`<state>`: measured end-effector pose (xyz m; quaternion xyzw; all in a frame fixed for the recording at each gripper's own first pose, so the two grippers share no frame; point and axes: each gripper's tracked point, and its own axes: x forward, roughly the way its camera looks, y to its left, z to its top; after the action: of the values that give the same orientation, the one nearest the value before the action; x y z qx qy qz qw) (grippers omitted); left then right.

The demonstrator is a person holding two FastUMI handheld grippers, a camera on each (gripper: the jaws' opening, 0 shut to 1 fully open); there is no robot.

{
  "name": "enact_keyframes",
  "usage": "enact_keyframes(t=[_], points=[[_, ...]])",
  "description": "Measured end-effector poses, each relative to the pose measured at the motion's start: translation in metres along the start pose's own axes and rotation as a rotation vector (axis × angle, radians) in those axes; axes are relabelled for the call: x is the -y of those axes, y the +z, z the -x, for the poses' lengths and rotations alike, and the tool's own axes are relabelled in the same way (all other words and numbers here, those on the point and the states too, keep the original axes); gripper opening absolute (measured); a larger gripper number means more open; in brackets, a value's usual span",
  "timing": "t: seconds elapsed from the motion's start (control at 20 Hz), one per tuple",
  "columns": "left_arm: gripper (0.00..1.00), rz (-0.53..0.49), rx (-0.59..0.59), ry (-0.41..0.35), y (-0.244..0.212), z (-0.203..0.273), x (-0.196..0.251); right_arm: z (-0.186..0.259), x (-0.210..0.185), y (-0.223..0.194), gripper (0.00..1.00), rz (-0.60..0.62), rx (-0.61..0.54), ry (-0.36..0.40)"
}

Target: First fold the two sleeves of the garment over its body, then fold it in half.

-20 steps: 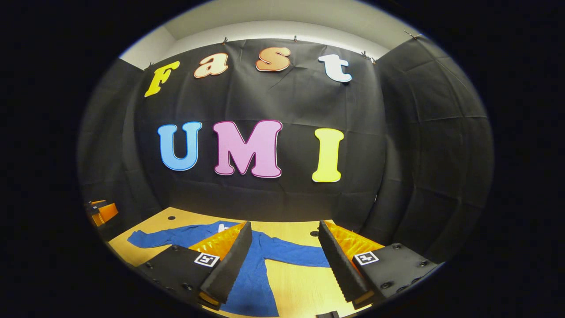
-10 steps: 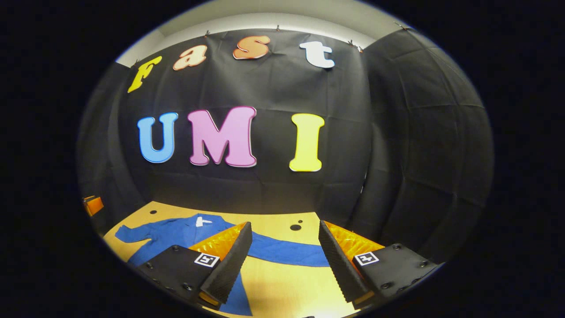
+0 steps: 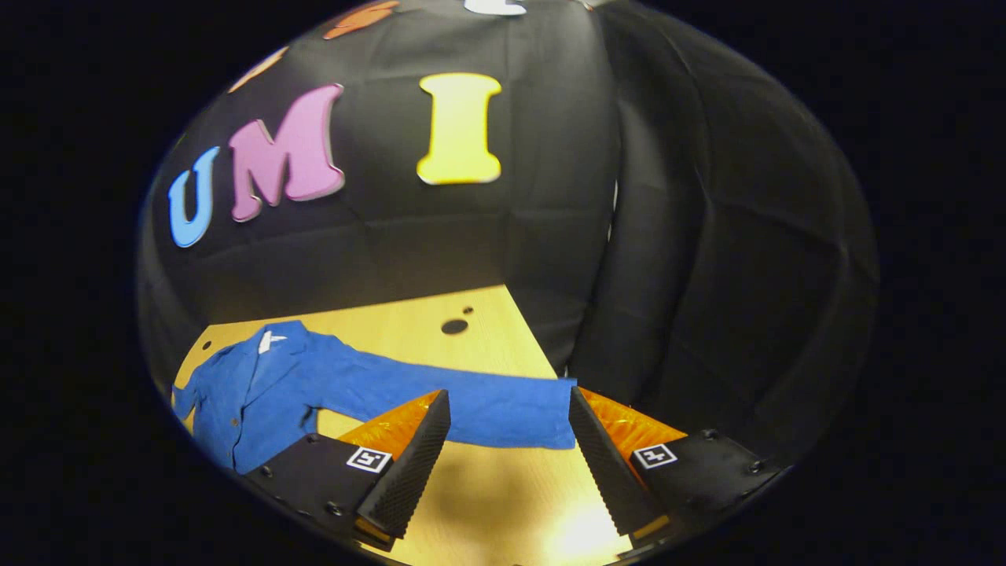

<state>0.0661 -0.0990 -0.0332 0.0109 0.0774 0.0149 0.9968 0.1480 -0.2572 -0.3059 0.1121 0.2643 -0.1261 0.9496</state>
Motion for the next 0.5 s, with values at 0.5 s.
enact_keyframes(t=[0.5], points=[[0.82, 0.002, -0.132, 0.039, -0.030, -0.028, 0.050, -0.094, 0.044, -0.070, 0.98, -0.068, -0.221, -0.070]])
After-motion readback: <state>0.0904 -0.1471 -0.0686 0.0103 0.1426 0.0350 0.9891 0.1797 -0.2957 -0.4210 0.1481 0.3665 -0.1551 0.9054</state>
